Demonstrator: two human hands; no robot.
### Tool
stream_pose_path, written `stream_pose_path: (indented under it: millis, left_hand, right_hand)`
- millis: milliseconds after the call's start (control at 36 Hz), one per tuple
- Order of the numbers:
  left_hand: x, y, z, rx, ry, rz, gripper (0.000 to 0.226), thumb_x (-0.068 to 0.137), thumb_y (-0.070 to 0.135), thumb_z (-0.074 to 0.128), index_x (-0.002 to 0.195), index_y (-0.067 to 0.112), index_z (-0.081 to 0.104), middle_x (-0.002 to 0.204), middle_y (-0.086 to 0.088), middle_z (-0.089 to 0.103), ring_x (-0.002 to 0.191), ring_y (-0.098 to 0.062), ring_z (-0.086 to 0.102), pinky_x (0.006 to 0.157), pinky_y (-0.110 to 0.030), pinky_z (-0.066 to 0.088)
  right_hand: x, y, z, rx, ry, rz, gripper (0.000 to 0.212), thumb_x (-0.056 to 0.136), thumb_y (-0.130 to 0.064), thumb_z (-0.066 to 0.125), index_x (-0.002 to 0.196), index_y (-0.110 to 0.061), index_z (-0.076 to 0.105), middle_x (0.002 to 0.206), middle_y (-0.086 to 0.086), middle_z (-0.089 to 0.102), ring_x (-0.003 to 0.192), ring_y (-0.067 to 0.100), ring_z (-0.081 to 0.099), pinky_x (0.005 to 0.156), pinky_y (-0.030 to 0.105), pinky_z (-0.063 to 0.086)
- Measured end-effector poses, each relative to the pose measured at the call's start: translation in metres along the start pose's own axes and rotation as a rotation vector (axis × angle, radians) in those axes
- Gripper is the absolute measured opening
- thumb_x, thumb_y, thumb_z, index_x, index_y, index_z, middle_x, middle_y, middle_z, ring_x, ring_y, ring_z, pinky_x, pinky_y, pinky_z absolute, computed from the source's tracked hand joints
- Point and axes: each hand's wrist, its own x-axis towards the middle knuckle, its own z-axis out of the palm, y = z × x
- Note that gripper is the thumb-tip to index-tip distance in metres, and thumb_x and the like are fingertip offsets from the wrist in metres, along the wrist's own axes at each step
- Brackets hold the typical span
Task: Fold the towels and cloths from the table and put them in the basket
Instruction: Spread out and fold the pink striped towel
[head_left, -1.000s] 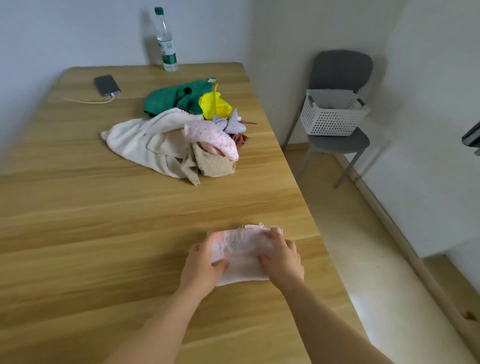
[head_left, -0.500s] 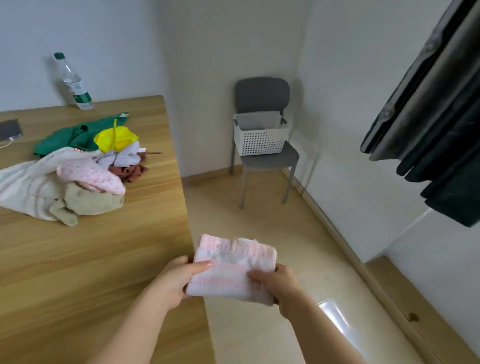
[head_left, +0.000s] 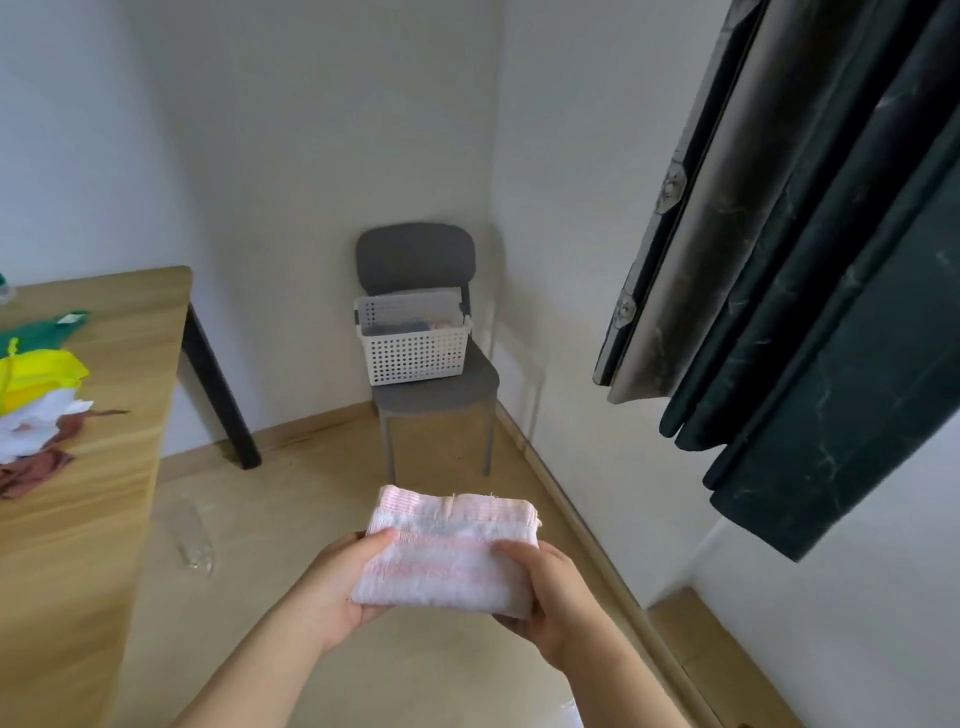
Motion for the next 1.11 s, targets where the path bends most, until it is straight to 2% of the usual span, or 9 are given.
stream_pose_path:
  millis: [222,333,417,583,722,833,944,1056,1111]
  left_hand:
    - [0.114,0.079,0.029,-0.038,-0.004,0.014,0.022,0.091,0.019,0.057,0.110,0.009,0.060,0.089,-0.010,0.071,0.074,-0.020,0.068,0.052,-0.025,0.055]
    - [0.184,0.131,0.025,-0.059,-0.016,0.013,0.030,0.090,0.023,0.059,0.117,0.010,0.059,0.104,-0.013,0.070,0.088,-0.024,0.069,0.057,-0.028,0.056]
    - [0.228,0.170,0.019,-0.055,0.020,-0.008,0.029,0.089,0.025,0.060,0.116,0.013,0.061,0.102,-0.010,0.071,0.089,-0.023,0.069,0.061,-0.028,0.054]
    - [0.297,0.232,0.011,-0.038,0.087,-0.030,0.033,0.087,0.023,0.061,0.117,0.010,0.060,0.108,-0.016,0.067,0.098,-0.029,0.065,0.069,-0.035,0.054]
    - [0.351,0.265,0.023,-0.109,0.181,-0.048,0.021,0.088,0.021,0.061,0.106,0.011,0.060,0.099,-0.014,0.064,0.087,-0.027,0.061,0.060,-0.031,0.047]
    - [0.403,0.303,0.033,-0.121,0.269,-0.055,0.014,0.091,0.015,0.057,0.095,0.001,0.057,0.080,-0.013,0.059,0.070,-0.026,0.056,0.048,-0.029,0.050]
    - [0.448,0.333,0.040,-0.188,0.316,-0.029,0.005,0.092,0.016,0.056,0.087,0.014,0.056,0.093,-0.012,0.061,0.087,-0.030,0.057,0.074,-0.040,0.050]
    - [0.498,0.350,0.039,-0.188,0.359,-0.059,0.009,0.090,0.019,0.058,0.097,0.013,0.058,0.100,-0.015,0.062,0.095,-0.033,0.058,0.078,-0.044,0.050]
    - [0.520,0.357,0.036,-0.184,0.377,-0.077,0.016,0.089,0.020,0.060,0.103,0.012,0.058,0.104,-0.016,0.062,0.098,-0.035,0.058,0.085,-0.048,0.051]
  right_hand:
    - [0.093,-0.078,0.008,0.086,0.017,-0.005,0.016,0.090,-0.014,0.053,0.101,-0.019,0.062,0.092,0.006,0.071,0.083,0.021,0.066,0.065,0.031,0.053]
    - [0.162,-0.131,0.028,0.043,0.037,-0.023,0.013,0.091,-0.015,0.056,0.102,-0.021,0.061,0.095,0.004,0.069,0.083,0.020,0.065,0.061,0.029,0.052]
    - [0.211,-0.169,0.050,-0.004,0.072,-0.034,0.012,0.092,-0.015,0.058,0.103,-0.018,0.060,0.093,0.005,0.067,0.079,0.020,0.063,0.052,0.027,0.051]
    - [0.296,-0.229,0.081,-0.043,0.062,-0.023,0.031,0.095,-0.014,0.052,0.126,-0.017,0.052,0.104,0.005,0.062,0.080,0.017,0.059,0.042,0.020,0.048]
    - [0.359,-0.272,0.093,-0.045,0.042,0.060,0.015,0.095,-0.009,0.050,0.096,-0.021,0.058,0.092,0.005,0.062,0.078,0.021,0.058,0.044,0.025,0.050]
    - [0.422,-0.306,0.100,-0.108,0.031,0.069,0.009,0.095,-0.013,0.052,0.098,-0.020,0.058,0.099,0.010,0.063,0.083,0.027,0.060,0.054,0.032,0.051]
    - [0.478,-0.343,0.108,-0.152,-0.015,0.098,0.006,0.095,-0.016,0.053,0.100,-0.019,0.056,0.105,0.012,0.061,0.087,0.028,0.059,0.052,0.034,0.055]
    - [0.536,-0.377,0.117,-0.263,-0.031,0.108,0.007,0.095,-0.015,0.051,0.096,-0.022,0.054,0.100,0.008,0.060,0.089,0.026,0.058,0.061,0.037,0.055]
    - [0.563,-0.389,0.122,-0.315,-0.031,0.136,0.012,0.094,-0.014,0.051,0.104,-0.021,0.052,0.107,0.009,0.058,0.095,0.028,0.057,0.068,0.038,0.056]
